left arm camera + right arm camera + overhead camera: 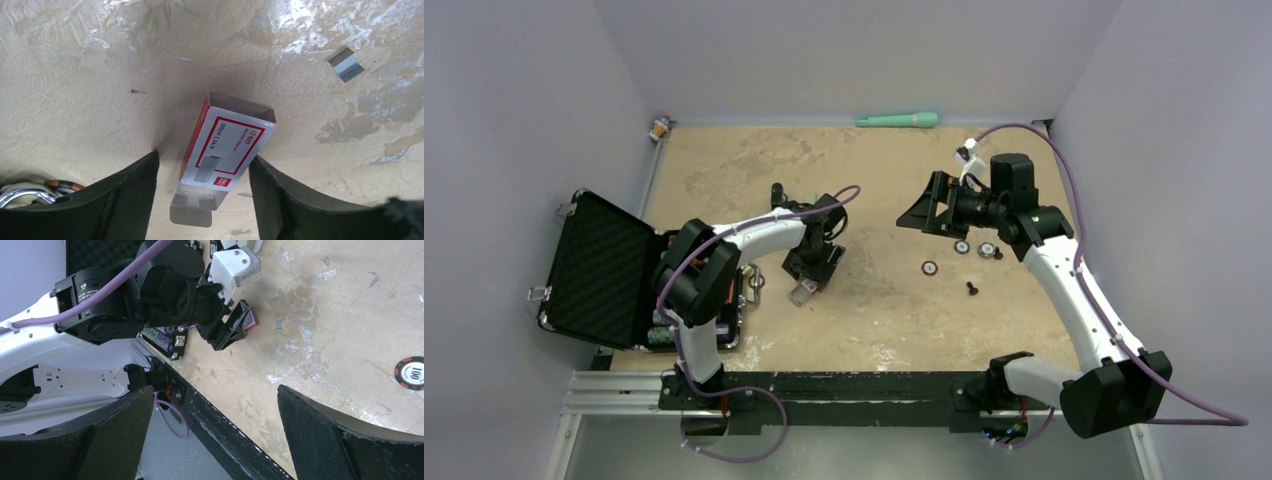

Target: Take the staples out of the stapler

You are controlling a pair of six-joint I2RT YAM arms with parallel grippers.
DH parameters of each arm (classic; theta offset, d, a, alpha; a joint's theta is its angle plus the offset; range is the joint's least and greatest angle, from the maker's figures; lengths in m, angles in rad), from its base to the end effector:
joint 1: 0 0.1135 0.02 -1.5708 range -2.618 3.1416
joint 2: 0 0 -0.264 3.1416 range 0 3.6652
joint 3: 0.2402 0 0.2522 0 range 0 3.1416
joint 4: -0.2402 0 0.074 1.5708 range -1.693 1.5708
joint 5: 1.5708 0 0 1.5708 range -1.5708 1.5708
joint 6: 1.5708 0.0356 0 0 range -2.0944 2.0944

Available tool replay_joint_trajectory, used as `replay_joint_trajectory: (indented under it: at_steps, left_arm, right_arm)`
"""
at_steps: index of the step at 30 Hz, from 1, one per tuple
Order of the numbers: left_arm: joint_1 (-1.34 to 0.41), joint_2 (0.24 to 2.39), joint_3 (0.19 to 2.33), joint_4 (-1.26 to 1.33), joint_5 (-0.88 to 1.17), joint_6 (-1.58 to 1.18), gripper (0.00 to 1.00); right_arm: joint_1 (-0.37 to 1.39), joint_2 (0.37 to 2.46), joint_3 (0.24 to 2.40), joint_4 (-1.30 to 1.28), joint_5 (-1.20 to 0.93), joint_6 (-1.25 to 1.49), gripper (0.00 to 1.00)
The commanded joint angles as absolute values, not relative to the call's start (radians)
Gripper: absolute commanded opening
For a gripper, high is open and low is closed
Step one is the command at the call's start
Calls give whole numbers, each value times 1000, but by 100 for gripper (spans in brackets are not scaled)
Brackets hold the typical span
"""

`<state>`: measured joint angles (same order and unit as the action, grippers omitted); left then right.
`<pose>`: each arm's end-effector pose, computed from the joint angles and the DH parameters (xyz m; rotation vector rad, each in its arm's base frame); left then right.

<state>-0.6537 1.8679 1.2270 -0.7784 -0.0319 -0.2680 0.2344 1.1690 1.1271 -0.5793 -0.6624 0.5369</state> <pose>0.2754 -0.2095 0.1592 0.5697 2.9364 -0.0582 0.2352 0.0787 0.3468 -0.0539 2.2758 1.1477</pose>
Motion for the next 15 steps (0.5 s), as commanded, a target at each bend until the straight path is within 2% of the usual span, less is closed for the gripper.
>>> replay_joint_trajectory:
  at_steps: [1,3,7,15]
  left_arm:
    - [-671,1875,1239,-745,-46,-242,64]
    - [-672,1873,1234,-742,-48,-241,56]
    - [-674,1862,1238,-747,-48,-234,46]
    - [-676,1773,1273,-796,-45,-209,42]
  right_arm:
    - [230,1146,1127,-570,-687,528,98]
    - [230,1147,1129,-571,-687,527,98]
    - [230,1150,1128,-572,-684,526,98]
    - [231,1154,1132,-565,-680,534,98]
